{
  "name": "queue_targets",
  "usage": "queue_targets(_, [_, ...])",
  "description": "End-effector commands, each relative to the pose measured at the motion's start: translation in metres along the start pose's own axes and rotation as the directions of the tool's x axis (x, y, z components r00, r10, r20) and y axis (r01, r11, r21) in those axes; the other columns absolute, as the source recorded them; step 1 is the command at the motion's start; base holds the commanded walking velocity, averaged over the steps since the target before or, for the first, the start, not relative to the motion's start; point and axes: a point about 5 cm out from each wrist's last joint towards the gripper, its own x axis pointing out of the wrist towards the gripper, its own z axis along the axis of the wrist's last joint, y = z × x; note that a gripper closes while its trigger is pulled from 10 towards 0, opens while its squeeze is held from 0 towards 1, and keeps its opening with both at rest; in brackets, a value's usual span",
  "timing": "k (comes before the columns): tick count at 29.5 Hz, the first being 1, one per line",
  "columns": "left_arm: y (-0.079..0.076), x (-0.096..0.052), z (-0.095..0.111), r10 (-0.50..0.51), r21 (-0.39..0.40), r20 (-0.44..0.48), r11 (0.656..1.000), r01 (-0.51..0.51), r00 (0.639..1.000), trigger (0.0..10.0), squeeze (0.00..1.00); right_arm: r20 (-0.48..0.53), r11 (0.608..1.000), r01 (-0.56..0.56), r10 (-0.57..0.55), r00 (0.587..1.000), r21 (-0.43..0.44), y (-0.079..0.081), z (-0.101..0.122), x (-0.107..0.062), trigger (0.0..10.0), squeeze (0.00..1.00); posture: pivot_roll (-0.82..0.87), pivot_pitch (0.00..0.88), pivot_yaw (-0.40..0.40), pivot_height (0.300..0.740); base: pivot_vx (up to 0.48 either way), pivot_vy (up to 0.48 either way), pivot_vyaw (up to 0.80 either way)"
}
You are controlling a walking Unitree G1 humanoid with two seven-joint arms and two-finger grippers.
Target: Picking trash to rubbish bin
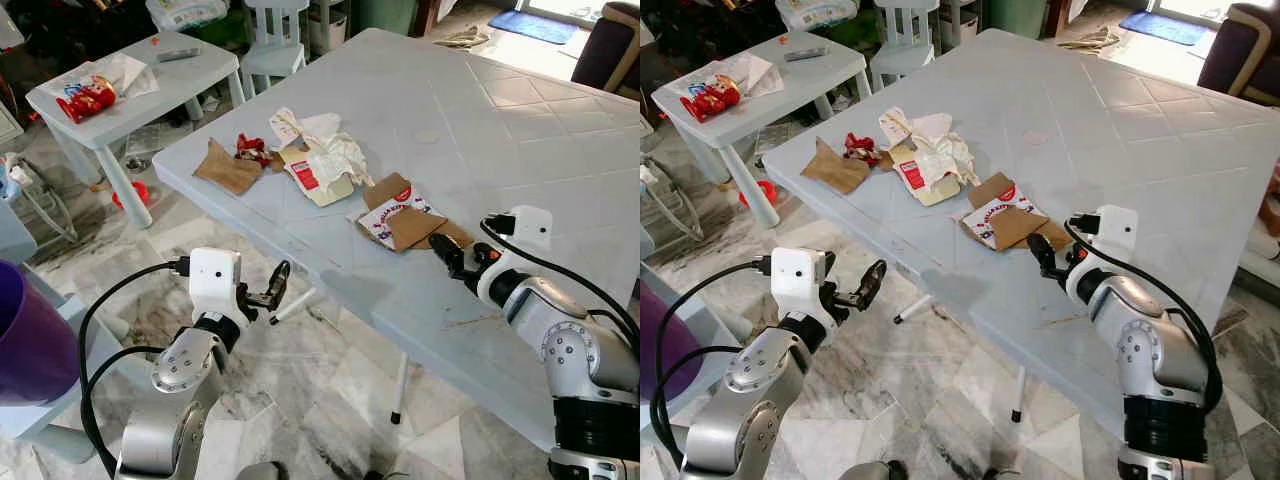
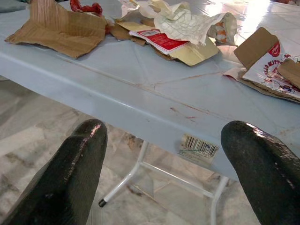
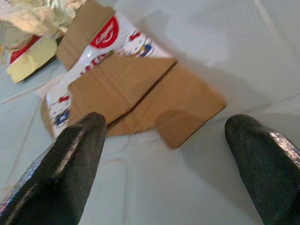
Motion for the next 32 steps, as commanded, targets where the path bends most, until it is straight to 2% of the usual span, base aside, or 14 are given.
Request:
queue_targets(1, [0.000, -0.001, -0.003, -0.006, 0.003, -0.019, 1.000, 0.006, 1.000, 10.0, 0.00, -0.004, 1.000, -0.007, 0.007, 1.000, 0.002, 0.002, -0.001, -0.003, 10.0, 0.00, 0.11, 0.144, 0.003, 0.740, 0.000, 0.000, 0.00])
queue_targets(8, [-0.001, -0.001, -0.004, -0.007, 0.002, -0.022, 1.000, 0.007, 1.000, 10.0, 0.00, -0.009, 1.000, -0.022, 0.023, 1.000, 0.021, 0.008, -0.005, -0.001, 10.0, 0.00, 0.11, 0.144, 0.002, 0.740, 0.000, 0.000, 0.00])
queue_targets(12, [-0.001, -0.001, -0.004, -0.009, 0.000, -0.023, 1.000, 0.009, 1.000, 10.0, 0.00, 0.009, 0.997, -0.043, 0.042, 0.999, 0.071, 0.014, -0.007, 0.003, 10.0, 0.00, 0.11, 0.142, 0.002, 0.740, 0.000, 0.000, 0.00])
queue_targets(25, [-0.001, -0.001, -0.003, -0.009, 0.003, -0.021, 1.000, 0.009, 1.000, 10.0, 0.00, 0.057, 0.993, -0.093, 0.089, 0.994, 0.075, 0.024, -0.016, 0.014, 10.0, 0.00, 0.12, 0.137, 0.000, 0.740, 0.000, 0.000, 0.00])
queue_targets(32, [0.000, -0.002, -0.004, -0.004, 0.006, -0.022, 1.000, 0.004, 1.000, 10.0, 0.00, 0.059, 0.994, -0.072, 0.067, 0.996, 0.080, 0.016, -0.025, 0.017, 10.0, 0.00, 0.13, 0.135, -0.001, 0.740, 0.000, 0.000, 0.00])
